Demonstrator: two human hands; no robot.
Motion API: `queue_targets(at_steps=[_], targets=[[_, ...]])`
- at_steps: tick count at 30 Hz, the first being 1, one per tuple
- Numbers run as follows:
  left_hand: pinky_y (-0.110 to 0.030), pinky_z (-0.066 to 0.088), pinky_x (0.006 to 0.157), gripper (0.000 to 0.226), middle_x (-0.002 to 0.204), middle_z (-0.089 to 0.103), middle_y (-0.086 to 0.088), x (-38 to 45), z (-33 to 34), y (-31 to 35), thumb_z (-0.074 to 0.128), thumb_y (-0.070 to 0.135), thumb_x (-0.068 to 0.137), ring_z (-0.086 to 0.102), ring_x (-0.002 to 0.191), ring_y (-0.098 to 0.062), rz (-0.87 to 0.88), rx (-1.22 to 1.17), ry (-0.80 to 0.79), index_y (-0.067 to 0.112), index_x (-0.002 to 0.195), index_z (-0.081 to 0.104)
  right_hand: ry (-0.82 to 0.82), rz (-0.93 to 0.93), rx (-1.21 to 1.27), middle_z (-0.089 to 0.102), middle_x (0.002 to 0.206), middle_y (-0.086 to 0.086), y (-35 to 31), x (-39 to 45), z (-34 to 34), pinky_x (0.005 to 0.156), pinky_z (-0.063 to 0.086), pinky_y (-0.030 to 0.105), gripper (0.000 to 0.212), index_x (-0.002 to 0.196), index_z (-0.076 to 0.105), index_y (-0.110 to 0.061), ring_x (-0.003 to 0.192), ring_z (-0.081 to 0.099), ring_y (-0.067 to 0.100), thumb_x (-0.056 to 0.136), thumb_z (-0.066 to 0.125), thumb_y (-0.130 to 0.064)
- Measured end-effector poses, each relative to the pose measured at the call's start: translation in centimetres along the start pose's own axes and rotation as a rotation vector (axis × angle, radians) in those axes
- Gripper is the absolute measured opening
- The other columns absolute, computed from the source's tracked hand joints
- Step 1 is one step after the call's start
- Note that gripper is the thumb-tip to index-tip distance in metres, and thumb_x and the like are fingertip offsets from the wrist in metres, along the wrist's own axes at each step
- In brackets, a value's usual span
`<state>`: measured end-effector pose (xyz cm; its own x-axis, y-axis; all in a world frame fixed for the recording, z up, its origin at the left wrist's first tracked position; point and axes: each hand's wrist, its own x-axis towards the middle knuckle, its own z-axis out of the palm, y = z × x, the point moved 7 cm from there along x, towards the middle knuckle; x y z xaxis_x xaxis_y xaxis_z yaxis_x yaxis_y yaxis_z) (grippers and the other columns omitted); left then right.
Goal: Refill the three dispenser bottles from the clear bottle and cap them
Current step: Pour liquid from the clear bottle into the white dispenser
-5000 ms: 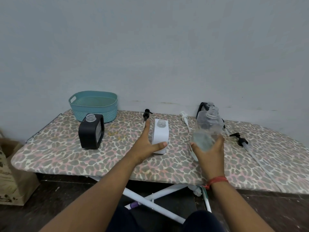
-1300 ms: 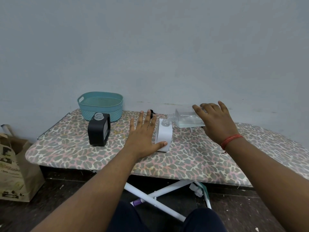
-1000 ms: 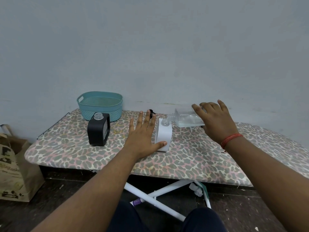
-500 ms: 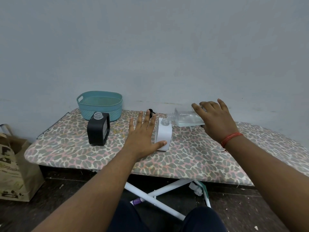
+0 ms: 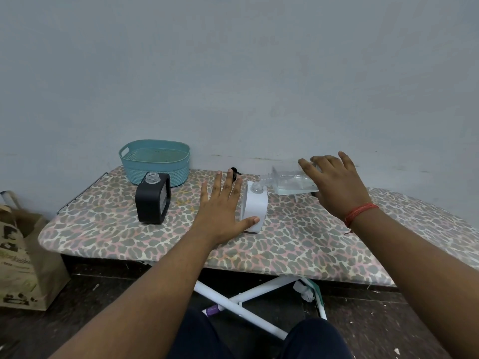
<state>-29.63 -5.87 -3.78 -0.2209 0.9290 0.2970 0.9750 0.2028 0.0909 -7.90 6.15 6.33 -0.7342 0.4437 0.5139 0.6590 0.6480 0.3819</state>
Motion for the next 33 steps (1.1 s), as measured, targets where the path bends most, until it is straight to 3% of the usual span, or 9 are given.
queue_targets(at_steps=[20, 26, 33], targets=[[-0.059, -0.018, 0.122, 0.111, 0.162, -0.042, 0.002, 0.0, -0.1, 0.1, 0.014, 0.093, 0.079, -0.036, 0.151, -0.024, 0.006, 0.025, -0.007, 0.028, 0.157, -0.029, 0.017, -0.015, -0.001, 0.057, 0.133, 0.011, -0.1, 0.2, -0.4, 0.117, 0.026, 0.057, 0.077, 0.143, 0.044, -0.022, 0.122, 0.054, 0.034, 0.076, 0.079, -0.010], [-0.057, -0.020, 0.121, 0.110, 0.161, -0.043, 0.002, 0.0, -0.1, 0.0, 0.017, 0.092, 0.081, -0.037, 0.150, -0.023, 0.006, 0.018, -0.002, 0.028, 0.157, -0.030, 0.015, 0.011, 0.029, 0.056, 0.134, 0.011, -0.2, -0.3, -0.1, 0.117, 0.025, 0.057, 0.076, 0.145, 0.042, -0.022, 0.124, 0.052, 0.034, 0.077, 0.070, -0.002], [-0.057, -0.020, 0.121, 0.109, 0.161, -0.043, 0.003, -0.1, -0.1, -0.1, 0.019, 0.091, 0.082, -0.037, 0.150, -0.022, 0.004, 0.012, 0.004, 0.029, 0.156, -0.032, -0.008, 0.068, 0.088, 0.054, 0.137, 0.009, -0.6, -1.3, 0.9, 0.117, 0.026, 0.054, 0.076, 0.146, 0.040, -0.022, 0.127, 0.051, 0.032, 0.078, 0.071, -0.009]])
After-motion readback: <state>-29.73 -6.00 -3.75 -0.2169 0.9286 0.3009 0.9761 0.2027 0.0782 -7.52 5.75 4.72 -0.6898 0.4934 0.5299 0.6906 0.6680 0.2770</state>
